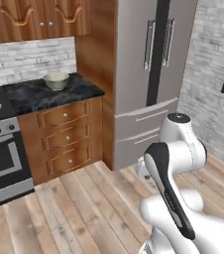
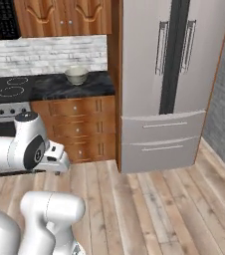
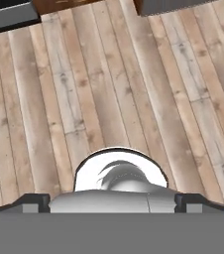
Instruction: Pick the cup and bowl from the counter and place them on the counter next to the sink.
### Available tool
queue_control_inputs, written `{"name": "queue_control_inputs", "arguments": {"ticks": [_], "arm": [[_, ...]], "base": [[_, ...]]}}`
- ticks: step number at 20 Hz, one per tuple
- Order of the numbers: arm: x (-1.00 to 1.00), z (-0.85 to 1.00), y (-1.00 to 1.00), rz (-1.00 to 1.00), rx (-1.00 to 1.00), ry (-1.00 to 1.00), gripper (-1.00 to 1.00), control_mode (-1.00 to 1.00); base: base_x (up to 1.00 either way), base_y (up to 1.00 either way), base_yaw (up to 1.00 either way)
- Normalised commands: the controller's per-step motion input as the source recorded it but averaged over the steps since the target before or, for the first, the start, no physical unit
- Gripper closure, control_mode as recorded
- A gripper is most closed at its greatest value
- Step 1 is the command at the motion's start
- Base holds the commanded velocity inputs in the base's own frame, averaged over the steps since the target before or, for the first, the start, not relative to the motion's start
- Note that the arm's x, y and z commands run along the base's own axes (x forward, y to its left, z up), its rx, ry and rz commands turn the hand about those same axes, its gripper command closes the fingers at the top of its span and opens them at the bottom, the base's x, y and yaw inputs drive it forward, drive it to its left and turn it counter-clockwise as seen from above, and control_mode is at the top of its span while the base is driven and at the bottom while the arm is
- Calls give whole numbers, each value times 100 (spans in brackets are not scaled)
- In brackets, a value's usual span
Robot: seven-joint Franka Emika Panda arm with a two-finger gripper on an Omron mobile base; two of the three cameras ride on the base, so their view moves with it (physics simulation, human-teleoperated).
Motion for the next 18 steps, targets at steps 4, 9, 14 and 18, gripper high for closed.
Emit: {"name": "queue_control_inputs", "arguments": {"ticks": [4,9,14,18], "arm": [[0,0,0,0,0,0,-100,100],[0,0,0,0,0,0,-100,100],[0,0,0,0,0,0,-100,100],[0,0,0,0,0,0,-100,100]], "base": [[100,0,0],[100,0,8],[92,0,35],[94,-4,34]]}}
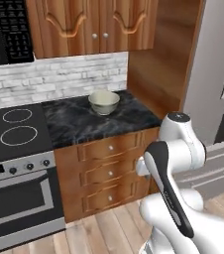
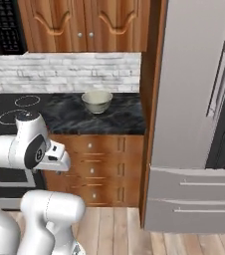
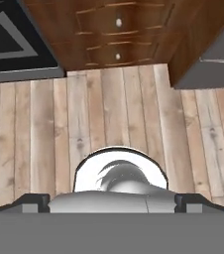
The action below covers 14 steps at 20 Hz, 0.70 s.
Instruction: Pick the cup and bowl from the counter and place them on the counter next to the sink.
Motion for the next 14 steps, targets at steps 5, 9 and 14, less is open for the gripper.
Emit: {"name": "queue_control_inputs", "arguments": {"ticks": [5,9,14], "arm": [[0,0,0,0,0,0,-100,100],[0,0,0,0,0,0,-100,100],[0,0,0,0,0,0,-100,100]], "base": [[97,-18,26],[78,-14,20],[65,-14,18]]}}
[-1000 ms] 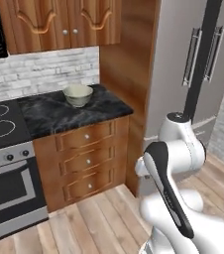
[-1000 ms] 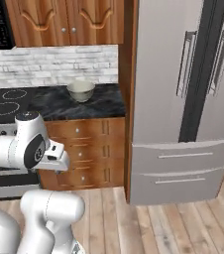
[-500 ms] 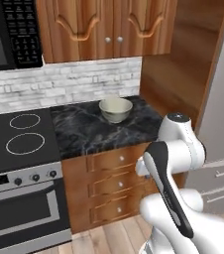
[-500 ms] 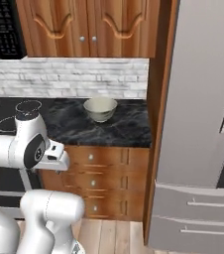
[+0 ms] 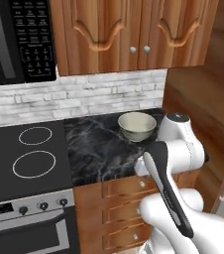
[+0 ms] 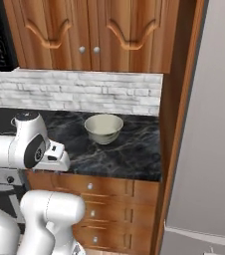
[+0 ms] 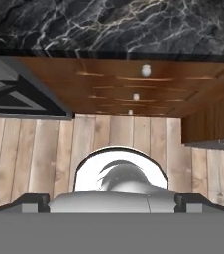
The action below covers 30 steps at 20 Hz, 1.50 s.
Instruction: Pick the cup and bowl from the counter and place them on the counter next to the sink.
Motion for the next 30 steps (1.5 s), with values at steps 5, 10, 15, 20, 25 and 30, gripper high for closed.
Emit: {"name": "queue_control_inputs", "arguments": {"ticks": [5,10,15,20,25,30], "arm": [[0,0,0,0,0,0,-100,100],[0,0,0,0,0,0,-100,100],[0,0,0,0,0,0,-100,100],[0,0,0,0,0,0,-100,100],[0,0,0,0,0,0,-100,100],[0,0,0,0,0,0,-100,100]], "base": [[16,0,6],[86,0,-1],[58,0,-7],[0,0,0],[0,0,0],[0,1,0]]}}
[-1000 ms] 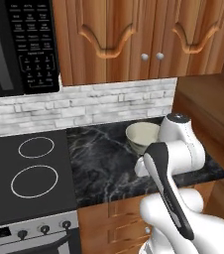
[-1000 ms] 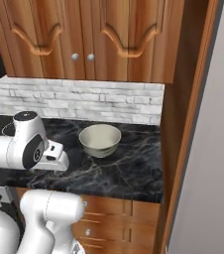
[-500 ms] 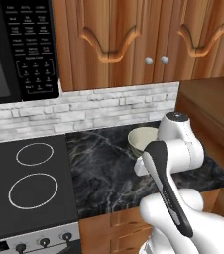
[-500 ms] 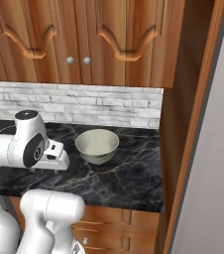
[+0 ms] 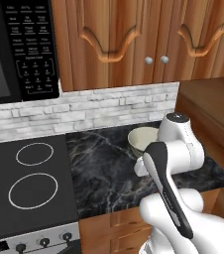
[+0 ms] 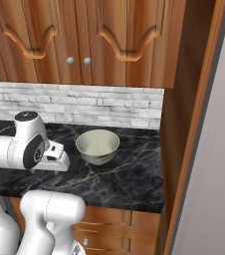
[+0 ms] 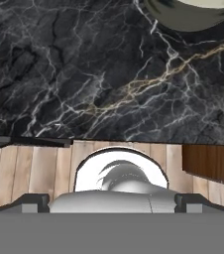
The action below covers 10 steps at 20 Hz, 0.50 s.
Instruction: Pick the cup and bowl from the counter and place them on the counter next to the sink.
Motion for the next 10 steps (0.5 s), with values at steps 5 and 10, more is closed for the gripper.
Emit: {"name": "queue_control_inputs", "arguments": {"ticks": [5,10], "arm": [[0,0,0,0,0,1,-100,-100],[-40,-53,0,0,16,-1,-100,-100]], "base": [[0,1,0],[0,0,0]]}}
